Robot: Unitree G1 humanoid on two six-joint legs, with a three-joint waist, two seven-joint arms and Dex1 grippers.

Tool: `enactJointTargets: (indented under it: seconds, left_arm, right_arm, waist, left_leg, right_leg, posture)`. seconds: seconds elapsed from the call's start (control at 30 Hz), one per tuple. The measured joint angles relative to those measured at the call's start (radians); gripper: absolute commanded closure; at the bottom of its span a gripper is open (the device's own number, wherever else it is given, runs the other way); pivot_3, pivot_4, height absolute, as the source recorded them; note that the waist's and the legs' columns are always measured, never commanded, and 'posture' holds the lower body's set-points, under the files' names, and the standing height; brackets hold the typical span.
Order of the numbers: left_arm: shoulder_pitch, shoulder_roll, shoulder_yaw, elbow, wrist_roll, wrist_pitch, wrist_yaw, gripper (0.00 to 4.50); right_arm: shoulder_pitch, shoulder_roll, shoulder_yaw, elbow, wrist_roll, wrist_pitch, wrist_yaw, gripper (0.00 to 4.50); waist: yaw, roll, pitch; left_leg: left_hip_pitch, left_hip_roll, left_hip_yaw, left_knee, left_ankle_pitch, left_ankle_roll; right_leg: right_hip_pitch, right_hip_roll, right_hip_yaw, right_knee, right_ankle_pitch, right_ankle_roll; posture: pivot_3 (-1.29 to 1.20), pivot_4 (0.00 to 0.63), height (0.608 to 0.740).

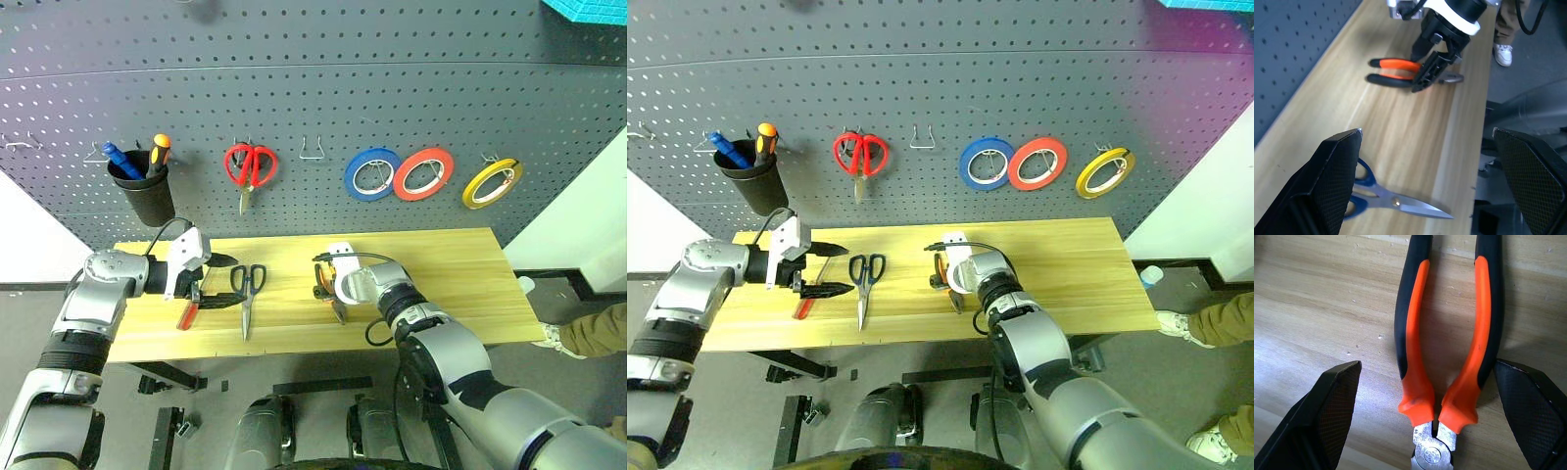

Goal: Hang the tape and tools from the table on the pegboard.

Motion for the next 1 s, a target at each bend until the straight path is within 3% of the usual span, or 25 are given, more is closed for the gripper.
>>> enactJointTargets:
  seconds: [0.2, 0.43, 0.5, 0.83, 1.0]
  left_arm:
    - [0.016, 0.000, 0.000, -0.021, 0.000, 0.001, 0.018, 0.00]
    - [0.043, 0.000, 0.000, -0.034, 0.000, 0.003, 0.020, 0.00]
    - [0.043, 0.000, 0.000, -0.036, -0.002, 0.003, 0.020, 0.00]
    - [0.045, 0.016, 0.034, -0.083, -0.085, 0.048, -0.033, 0.00]
    - [0.048, 0.029, 0.101, -0.130, -0.182, 0.116, -0.050, 0.00]
  right_arm:
    - [-0.005, 0.018, 0.053, 0.045, -0.075, -0.062, 0.000, 0.06]
    - [-0.010, 0.028, 0.061, 0.063, -0.105, -0.094, -0.003, 1.23]
    - [-0.016, 0.029, 0.058, 0.072, -0.106, -0.099, -0.002, 1.80]
    - [-0.028, -0.015, 0.032, 0.010, -0.093, 0.017, 0.064, 1.82]
    - [0.046, -0.083, 0.038, -0.361, -0.055, 0.248, 0.135, 1.82]
  waist:
    - [-0.001, 0.000, 0.000]
    - [0.002, 0.000, 0.000]
    - [0.001, 0.000, 0.000]
    - [0.003, 0.000, 0.000]
    - [0.004, -0.001, 0.000]
  left_leg:
    - [0.000, 0.000, 0.000, -0.001, 0.000, -0.001]
    - [0.000, -0.001, 0.002, -0.011, 0.004, -0.006]
    - [0.000, -0.001, 0.002, -0.013, 0.005, -0.007]
    - [-0.001, -0.001, 0.003, -0.012, 0.006, -0.005]
    - [-0.002, -0.001, 0.003, -0.013, 0.006, -0.005]
  right_leg:
    - [-0.001, -0.001, 0.000, 0.000, 0.000, 0.000]
    - [-0.006, -0.002, 0.000, 0.000, 0.000, 0.000]
    - [-0.007, -0.001, 0.000, 0.000, 0.000, -0.001]
    - [-0.007, -0.001, -0.001, 0.000, 0.000, 0.000]
    - [-0.008, -0.001, -0.001, 0.000, 0.000, 0.000]
  posture:
    - [0.12, 0.131, 0.740]
    - [0.13, 0.118, 0.740]
    - [0.13, 0.115, 0.740]
    - [0.10, 0.107, 0.740]
    - [0.10, 0.096, 0.740]
